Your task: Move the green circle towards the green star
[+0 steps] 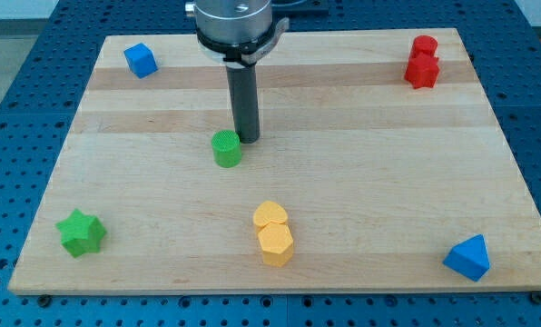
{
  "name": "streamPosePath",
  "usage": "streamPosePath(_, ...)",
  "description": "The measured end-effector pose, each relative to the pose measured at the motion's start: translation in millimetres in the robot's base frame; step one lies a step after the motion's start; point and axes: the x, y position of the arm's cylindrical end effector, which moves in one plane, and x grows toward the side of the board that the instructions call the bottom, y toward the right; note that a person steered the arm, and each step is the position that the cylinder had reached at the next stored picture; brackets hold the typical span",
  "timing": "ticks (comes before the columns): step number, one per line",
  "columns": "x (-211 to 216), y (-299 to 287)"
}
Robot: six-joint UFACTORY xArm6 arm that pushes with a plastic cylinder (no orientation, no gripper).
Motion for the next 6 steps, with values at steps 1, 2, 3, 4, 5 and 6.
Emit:
streamPosePath(1, 22.4, -18.4)
streamPosePath(2, 47.6, -39.6)
streamPosePath(3, 68.6, -60.1)
streamPosePath(4, 89.8, -80.3)
streamPosePath(5, 106.8, -95.2)
streamPosePath(6, 107.0, -83.4)
